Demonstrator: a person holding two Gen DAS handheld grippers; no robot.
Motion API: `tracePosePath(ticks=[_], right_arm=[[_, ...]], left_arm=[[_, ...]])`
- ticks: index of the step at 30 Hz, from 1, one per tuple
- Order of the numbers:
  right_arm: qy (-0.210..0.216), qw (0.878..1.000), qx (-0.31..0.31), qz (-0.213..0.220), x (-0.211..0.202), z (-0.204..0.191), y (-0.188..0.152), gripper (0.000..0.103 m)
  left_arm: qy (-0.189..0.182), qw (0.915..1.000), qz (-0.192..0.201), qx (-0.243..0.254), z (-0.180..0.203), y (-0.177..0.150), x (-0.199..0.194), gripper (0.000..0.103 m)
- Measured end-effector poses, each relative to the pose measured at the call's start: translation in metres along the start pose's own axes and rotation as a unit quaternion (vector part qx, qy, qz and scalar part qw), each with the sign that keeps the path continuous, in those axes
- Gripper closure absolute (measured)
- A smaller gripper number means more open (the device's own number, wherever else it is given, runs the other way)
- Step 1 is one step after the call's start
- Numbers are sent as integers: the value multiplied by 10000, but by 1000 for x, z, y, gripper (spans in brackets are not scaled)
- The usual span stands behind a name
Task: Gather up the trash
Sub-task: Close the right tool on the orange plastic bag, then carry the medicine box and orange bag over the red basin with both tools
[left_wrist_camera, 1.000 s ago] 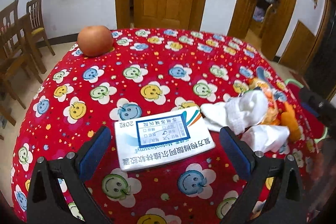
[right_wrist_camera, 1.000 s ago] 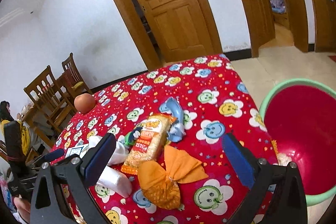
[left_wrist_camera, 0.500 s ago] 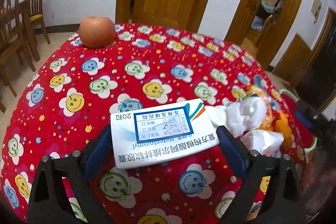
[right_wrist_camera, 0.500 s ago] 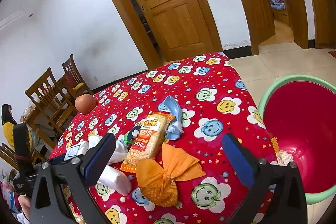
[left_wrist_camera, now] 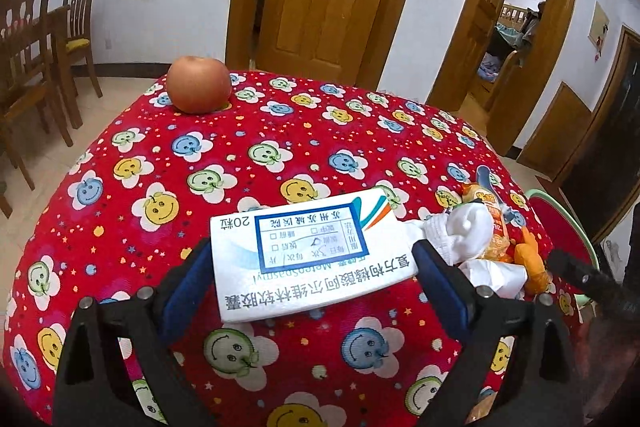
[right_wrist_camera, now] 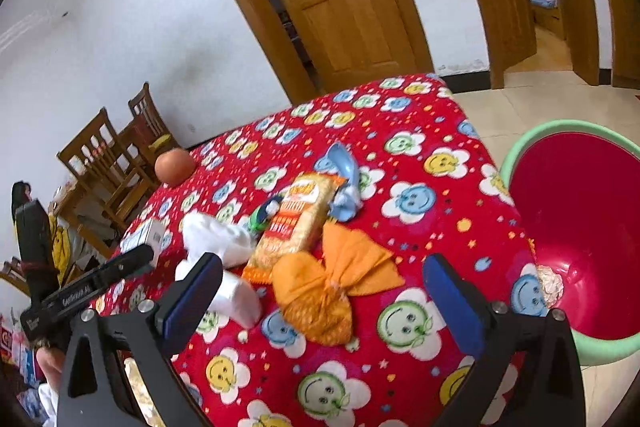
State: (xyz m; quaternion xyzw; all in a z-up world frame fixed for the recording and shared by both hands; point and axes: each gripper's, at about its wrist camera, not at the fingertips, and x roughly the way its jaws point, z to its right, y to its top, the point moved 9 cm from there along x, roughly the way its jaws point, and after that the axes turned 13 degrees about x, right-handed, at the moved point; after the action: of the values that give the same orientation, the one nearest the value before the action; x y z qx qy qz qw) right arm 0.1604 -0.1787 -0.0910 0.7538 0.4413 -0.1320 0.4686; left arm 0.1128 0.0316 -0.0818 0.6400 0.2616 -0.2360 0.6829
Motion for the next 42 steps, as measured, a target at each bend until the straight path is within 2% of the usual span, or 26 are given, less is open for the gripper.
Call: tracePosePath(ticks=[2,4,11,14,16,25,31,38,42], right_arm=[[-63,9999,-28,-112,4,0,-3,1],[-101,9997,-10,-217,8,1,-5,11],[10,9991,5,-414,14,0,-10,29],[147,9987,41,-479,14,0,-11,40],[117,9987,102,-491,15,2,-11,51],[222,9982,256,-491,13,5,-10,63],[292,9982,265,-451,11,4,-9,68],[436,9977,390,-337,6,7,-5,70],[481,9978,357,-274,2,5,-4,70]], left_arm=[[17,10000,29,49,3,1,-2,7],[36,9999,95,113,5,2,-5,7],[76,9993,191,319,11,4,-8,7],[62,9993,187,333,11,4,-7,7],[55,9993,182,327,11,4,-7,7],[23,9991,218,374,13,4,-7,7],[18,9987,306,419,14,5,-9,7],[69,9976,416,556,19,7,-15,7],[207,9949,506,847,29,9,-18,7]])
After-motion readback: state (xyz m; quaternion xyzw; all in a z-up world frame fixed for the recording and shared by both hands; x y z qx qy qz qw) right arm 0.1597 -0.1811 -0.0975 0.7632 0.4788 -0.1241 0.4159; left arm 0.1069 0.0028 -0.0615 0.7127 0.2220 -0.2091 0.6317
